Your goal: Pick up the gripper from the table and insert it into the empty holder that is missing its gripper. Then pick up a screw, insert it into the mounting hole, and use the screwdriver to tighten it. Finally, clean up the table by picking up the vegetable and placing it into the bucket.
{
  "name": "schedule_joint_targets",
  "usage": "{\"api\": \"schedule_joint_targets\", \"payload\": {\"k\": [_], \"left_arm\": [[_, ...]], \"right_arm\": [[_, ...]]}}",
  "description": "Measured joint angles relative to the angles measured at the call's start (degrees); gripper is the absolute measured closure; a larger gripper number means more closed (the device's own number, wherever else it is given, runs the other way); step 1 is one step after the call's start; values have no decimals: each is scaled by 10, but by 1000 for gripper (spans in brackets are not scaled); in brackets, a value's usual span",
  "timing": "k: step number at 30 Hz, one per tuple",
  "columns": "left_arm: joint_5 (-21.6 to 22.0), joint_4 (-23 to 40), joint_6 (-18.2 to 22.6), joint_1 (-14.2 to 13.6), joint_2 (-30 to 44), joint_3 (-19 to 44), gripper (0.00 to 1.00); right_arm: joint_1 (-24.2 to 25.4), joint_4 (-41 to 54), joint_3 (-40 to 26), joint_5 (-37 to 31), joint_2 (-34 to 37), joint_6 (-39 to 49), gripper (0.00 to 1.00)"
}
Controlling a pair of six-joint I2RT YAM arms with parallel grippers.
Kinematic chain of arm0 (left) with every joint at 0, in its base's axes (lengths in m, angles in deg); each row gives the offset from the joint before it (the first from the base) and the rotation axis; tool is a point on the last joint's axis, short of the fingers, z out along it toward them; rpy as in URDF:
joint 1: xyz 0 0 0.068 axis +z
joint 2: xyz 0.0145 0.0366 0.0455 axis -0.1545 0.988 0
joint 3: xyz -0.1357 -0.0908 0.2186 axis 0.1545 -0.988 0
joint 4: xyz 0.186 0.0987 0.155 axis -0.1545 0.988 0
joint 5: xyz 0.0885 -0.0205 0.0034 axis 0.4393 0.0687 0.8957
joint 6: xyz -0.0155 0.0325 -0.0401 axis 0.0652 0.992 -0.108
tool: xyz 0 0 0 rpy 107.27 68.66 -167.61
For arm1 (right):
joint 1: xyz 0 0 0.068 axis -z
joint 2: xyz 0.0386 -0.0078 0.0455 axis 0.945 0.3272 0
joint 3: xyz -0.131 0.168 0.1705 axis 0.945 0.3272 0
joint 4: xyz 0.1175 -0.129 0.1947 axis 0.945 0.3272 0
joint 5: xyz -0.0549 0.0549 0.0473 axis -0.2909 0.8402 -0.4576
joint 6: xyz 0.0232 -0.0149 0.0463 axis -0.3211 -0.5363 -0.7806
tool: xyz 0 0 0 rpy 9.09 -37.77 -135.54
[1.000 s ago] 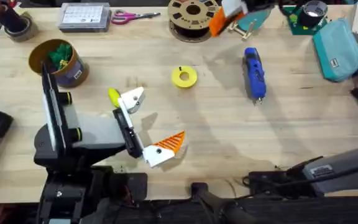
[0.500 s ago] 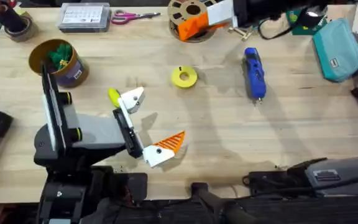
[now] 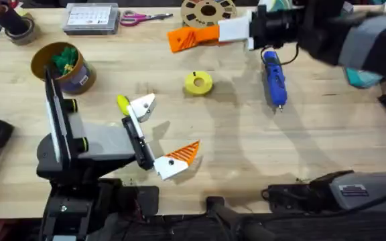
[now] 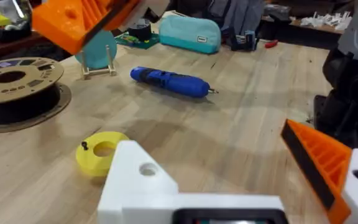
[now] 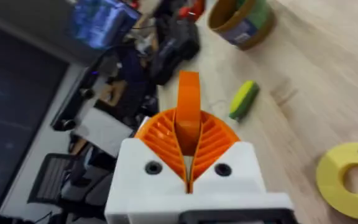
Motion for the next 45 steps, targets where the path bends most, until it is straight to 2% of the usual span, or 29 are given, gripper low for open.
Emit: {"api": "schedule_joint_targets", "payload": {"k": [7,12,19,26,32,39,45], "left_arm": [[0,0,0,0,0,0,15],[0,0,0,0,0,0,15],[0,0,0,0,0,0,15],[0,0,0,0,0,0,15],[0,0,0,0,0,0,15],[0,0,0,0,0,0,15],[0,0,0,0,0,0,15]], "right_arm": [[0,-334,121,78,-4,-216,991],[0,-489,189,102,-9,-355,991],[-3,-528,277,129,-9,-444,991],[-27,-529,304,137,-9,-456,991],[-57,-565,311,107,-9,-456,991],[-61,-626,353,58,-9,-471,991],[-77,-638,367,19,-9,-496,991]]}}
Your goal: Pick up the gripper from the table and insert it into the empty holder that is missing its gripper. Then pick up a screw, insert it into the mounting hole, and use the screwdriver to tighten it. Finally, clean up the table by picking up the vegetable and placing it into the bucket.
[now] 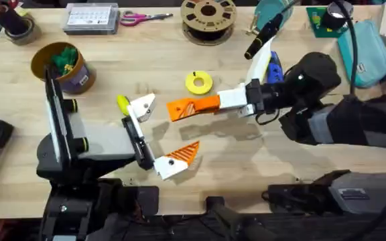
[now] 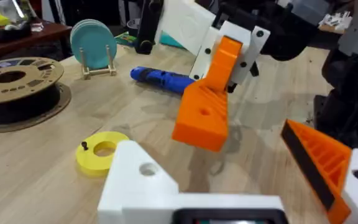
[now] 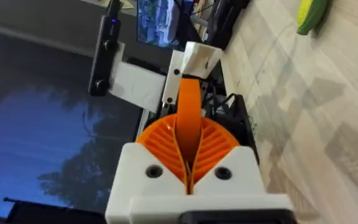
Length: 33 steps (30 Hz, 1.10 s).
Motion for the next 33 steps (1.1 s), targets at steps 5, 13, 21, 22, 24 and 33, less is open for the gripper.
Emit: {"api": "schedule_joint_targets", "payload": {"k": [5,13,21,22,24,33], "left_arm": [[0,0,0,0,0,0,15],[0,0,0,0,0,0,15],[0,0,0,0,0,0,15],[0,0,0,0,0,0,15],[0,0,0,0,0,0,15],[0,0,0,0,0,0,15]], "right_arm": [[-13,-15,0,-15,10,-15,991],[-34,-11,0,-42,17,-26,991],[-46,-10,0,-59,17,-26,991],[-47,-10,0,-62,17,-26,991],[-52,-10,0,-68,17,-26,991],[-64,-11,0,-73,20,-30,991]]}}
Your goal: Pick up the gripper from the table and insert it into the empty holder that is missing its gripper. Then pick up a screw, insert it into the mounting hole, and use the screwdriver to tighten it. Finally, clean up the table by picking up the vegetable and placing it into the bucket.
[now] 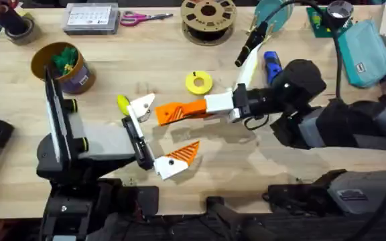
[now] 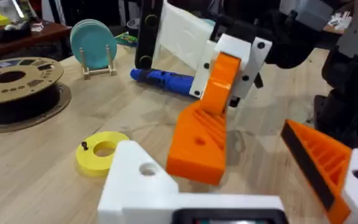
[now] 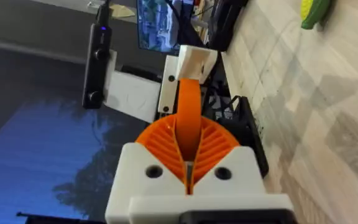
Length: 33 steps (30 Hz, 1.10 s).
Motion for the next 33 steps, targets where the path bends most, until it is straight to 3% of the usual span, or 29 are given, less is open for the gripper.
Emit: {"api": "schedule_joint_targets", "payload": {"k": [12,33], "left_arm": [[0,0,0,0,0,0,15],[0,0,0,0,0,0,15]], "right_arm": [[-14,-69,0,-6,36,-25,991],[-14,-51,0,-19,37,-58,991]]}}
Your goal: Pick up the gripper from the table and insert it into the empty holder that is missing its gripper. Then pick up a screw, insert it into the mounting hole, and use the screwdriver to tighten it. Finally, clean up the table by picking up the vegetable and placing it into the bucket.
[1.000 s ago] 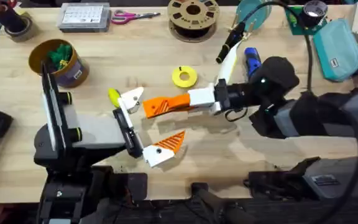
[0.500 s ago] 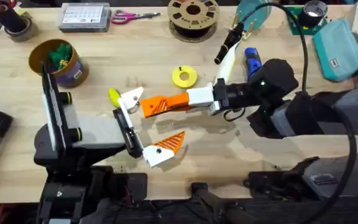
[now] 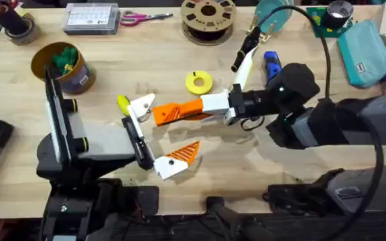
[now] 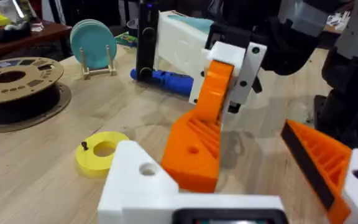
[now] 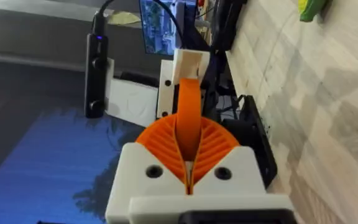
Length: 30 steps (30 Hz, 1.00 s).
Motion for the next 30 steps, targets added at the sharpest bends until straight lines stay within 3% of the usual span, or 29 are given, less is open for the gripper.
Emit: {"api": "schedule_joint_targets", "payload": {"k": [30], "left_arm": [[0,0,0,0,0,0,15]], "right_arm": [[-11,-22,-2,-17,16,-5,991]]}}
